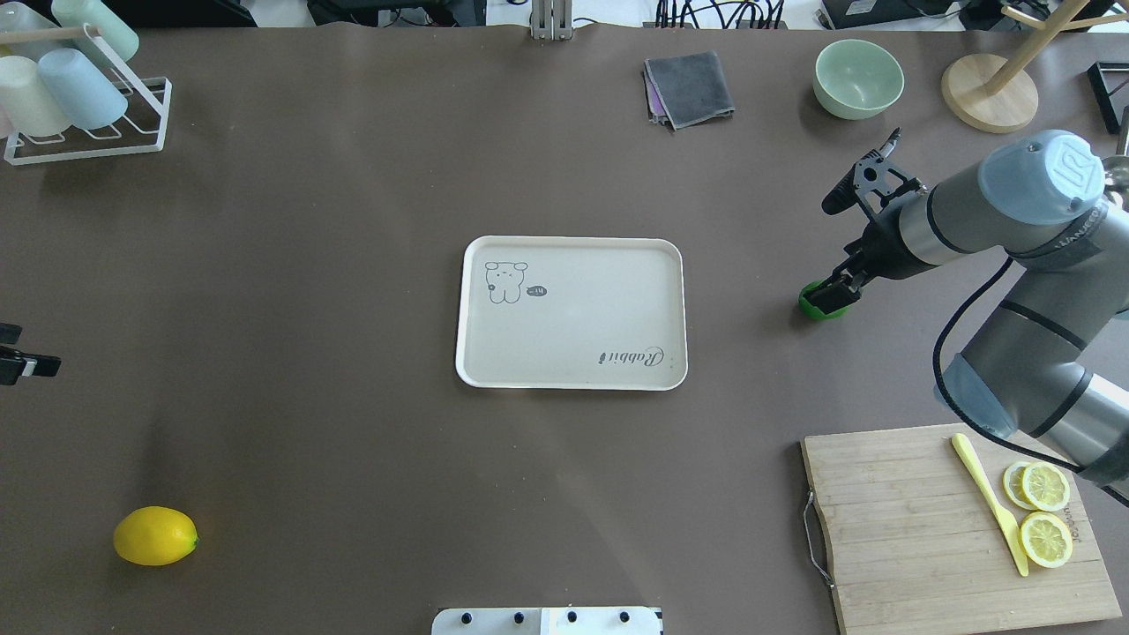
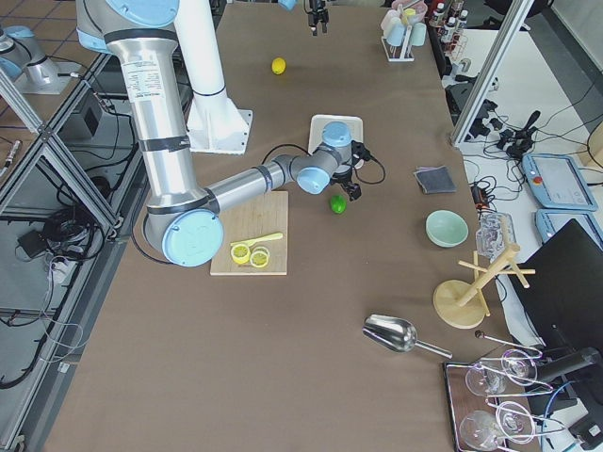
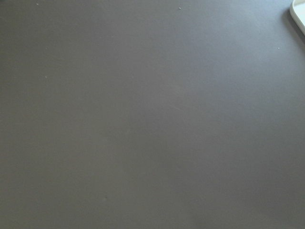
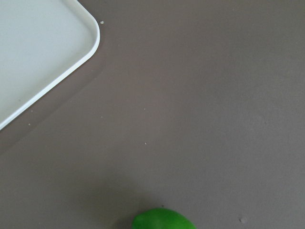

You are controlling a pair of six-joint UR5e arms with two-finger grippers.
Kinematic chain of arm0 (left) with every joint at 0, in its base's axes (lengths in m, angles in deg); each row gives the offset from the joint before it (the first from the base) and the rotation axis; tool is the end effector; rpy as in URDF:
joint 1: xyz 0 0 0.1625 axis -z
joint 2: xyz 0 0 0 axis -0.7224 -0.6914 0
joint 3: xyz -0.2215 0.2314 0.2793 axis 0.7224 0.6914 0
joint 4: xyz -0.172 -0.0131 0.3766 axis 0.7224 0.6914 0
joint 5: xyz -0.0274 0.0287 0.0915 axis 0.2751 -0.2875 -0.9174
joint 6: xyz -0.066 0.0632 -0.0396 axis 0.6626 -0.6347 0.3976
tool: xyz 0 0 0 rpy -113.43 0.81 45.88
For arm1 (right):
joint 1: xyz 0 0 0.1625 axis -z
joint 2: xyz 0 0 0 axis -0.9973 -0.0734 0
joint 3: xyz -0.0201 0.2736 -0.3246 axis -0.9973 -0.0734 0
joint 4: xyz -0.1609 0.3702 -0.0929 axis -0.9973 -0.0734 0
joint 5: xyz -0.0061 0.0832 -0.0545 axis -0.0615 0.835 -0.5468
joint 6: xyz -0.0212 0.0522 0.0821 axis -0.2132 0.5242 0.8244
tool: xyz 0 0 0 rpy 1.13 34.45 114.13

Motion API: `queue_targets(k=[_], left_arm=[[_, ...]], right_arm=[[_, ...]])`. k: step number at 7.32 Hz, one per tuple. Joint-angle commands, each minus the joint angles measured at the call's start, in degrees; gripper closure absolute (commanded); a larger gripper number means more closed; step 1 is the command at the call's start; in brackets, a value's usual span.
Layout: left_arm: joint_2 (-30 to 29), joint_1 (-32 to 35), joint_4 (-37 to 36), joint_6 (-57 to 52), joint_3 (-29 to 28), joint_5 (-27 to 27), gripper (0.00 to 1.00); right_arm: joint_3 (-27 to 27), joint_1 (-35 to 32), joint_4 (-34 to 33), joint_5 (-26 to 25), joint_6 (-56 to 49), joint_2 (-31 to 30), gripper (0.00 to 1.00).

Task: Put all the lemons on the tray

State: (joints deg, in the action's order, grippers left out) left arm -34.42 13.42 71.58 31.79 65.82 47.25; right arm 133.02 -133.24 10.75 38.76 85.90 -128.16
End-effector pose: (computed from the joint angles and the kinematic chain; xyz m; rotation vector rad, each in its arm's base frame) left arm 0.1456 -0.3736 0.5668 0.4559 1.1088 0.3750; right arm -0.3353 -0.4915 0.4365 0.5318 -0.8185 -0.6966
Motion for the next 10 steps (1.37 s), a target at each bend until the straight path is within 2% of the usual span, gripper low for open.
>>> queue_targets(k=[1, 3, 5, 7, 9, 10], left_arm=[[0.79, -1.31, 0.69, 0.18, 0.00, -0.05, 0.02], [1.14, -3.41, 0.78, 0.18, 0.00, -0.05, 0.02], [1.14, -5.97, 3.40, 0.36, 0.00, 0.03, 0.02], [1.75, -6.41, 3.59, 0.36, 0.00, 0.03, 0.02], [1.76, -8.60, 4.02, 0.36, 0.00, 0.12, 0.02], [2.71, -10.26, 6.90, 0.10, 0.00, 0.04, 0.02]], right_arm=[[-3.03, 1.03, 2.66, -0.25, -2.63, 0.31, 0.00], [-8.04, 1.48, 9.07, -0.16, -2.63, 0.48, 0.00], [-7.72, 1.31, 9.00, 1.15, -1.94, 0.40, 0.01], [-7.54, 1.22, 9.00, 2.38, -1.49, -0.04, 0.99], [-6.58, 0.43, 8.74, 3.35, 2.95, 0.31, 1.00], [-5.01, -0.62, 6.39, 4.83, 6.38, 1.18, 1.00]])
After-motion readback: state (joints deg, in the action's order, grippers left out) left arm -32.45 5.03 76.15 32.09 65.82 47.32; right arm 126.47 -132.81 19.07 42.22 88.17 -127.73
